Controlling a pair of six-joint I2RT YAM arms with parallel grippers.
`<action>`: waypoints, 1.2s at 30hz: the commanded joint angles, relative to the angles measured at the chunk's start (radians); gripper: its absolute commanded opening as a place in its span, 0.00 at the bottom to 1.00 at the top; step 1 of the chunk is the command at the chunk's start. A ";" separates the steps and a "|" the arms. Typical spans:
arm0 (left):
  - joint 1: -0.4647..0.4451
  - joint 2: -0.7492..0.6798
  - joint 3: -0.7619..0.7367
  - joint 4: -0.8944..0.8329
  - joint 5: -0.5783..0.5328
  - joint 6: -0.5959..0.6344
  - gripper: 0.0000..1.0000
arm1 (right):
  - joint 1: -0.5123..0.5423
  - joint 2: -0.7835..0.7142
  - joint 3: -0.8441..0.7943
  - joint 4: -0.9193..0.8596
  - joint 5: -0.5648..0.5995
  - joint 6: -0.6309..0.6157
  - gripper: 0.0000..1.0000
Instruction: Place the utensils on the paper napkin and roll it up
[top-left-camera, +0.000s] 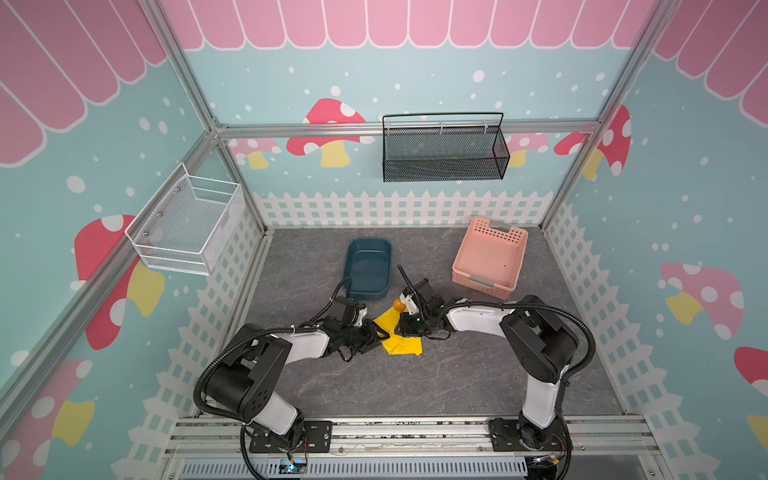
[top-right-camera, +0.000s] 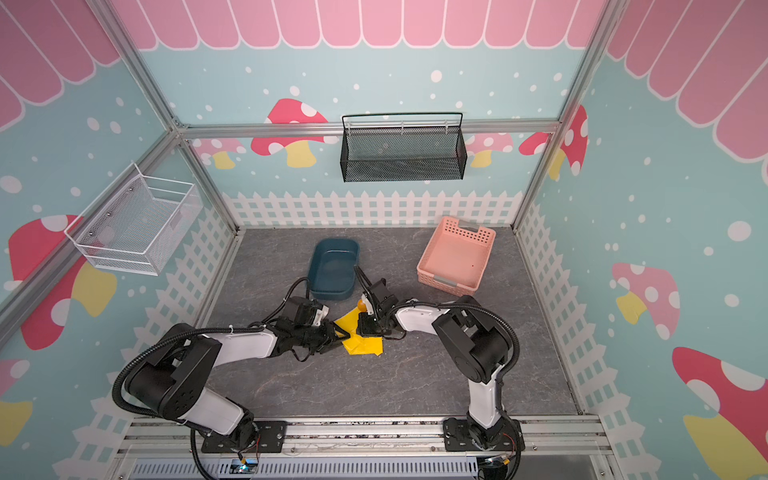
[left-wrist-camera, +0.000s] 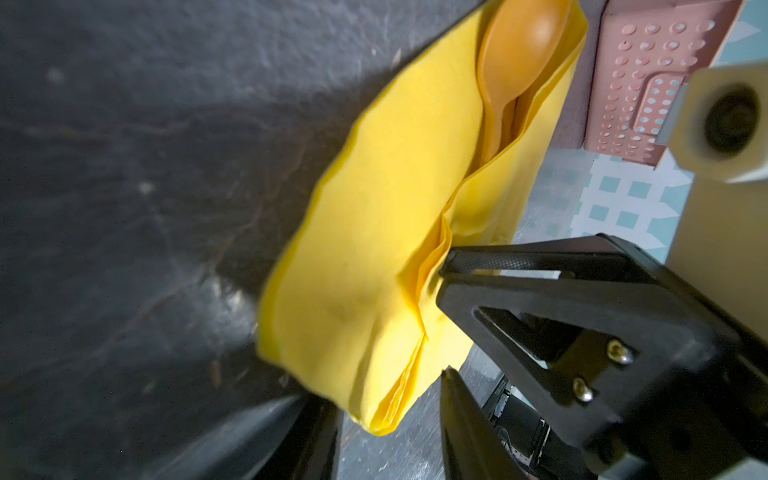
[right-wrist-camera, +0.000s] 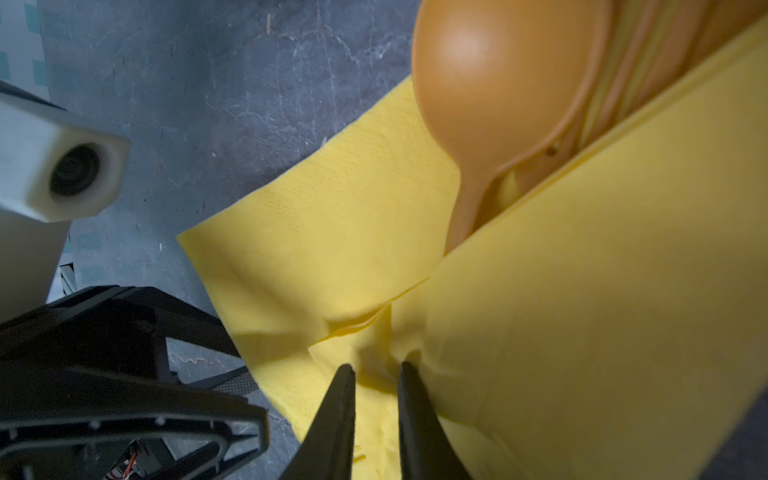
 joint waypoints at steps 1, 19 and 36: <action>-0.012 0.009 -0.040 0.017 -0.010 -0.059 0.42 | 0.004 0.023 -0.037 -0.113 0.036 -0.011 0.22; -0.047 -0.049 -0.091 -0.018 -0.021 -0.121 0.43 | 0.003 0.022 -0.045 -0.114 0.042 -0.007 0.22; -0.047 0.071 -0.063 0.154 -0.023 -0.134 0.44 | 0.004 0.022 -0.049 -0.117 0.045 -0.007 0.22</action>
